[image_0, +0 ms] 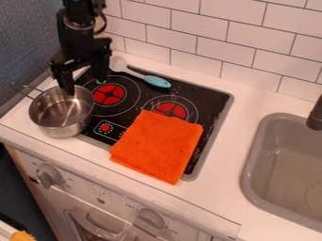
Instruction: Move the silver pot to the right burner
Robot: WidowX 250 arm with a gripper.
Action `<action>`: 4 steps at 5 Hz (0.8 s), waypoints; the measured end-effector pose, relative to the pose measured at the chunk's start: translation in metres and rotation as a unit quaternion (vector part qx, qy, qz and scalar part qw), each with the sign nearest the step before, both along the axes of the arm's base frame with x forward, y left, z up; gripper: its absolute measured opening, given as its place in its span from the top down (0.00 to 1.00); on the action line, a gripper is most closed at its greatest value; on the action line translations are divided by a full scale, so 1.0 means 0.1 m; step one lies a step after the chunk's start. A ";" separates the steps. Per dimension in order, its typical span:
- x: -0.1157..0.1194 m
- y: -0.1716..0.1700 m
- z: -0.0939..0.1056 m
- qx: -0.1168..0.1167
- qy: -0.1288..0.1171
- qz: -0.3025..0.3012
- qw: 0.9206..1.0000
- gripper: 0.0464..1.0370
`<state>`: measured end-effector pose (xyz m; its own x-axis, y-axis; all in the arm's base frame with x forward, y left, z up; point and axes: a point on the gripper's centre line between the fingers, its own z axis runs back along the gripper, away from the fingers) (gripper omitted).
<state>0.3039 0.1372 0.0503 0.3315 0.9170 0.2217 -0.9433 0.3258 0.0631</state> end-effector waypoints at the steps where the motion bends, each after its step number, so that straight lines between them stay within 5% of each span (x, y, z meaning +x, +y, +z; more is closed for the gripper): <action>1: -0.01 0.00 -0.21 -0.005 0.035 0.003 0.999 0.04; 2: -0.02 0.03 -0.34 0.002 0.059 0.009 0.998 0.09; 4: 0.00 0.08 -0.36 0.017 0.045 0.044 0.998 0.68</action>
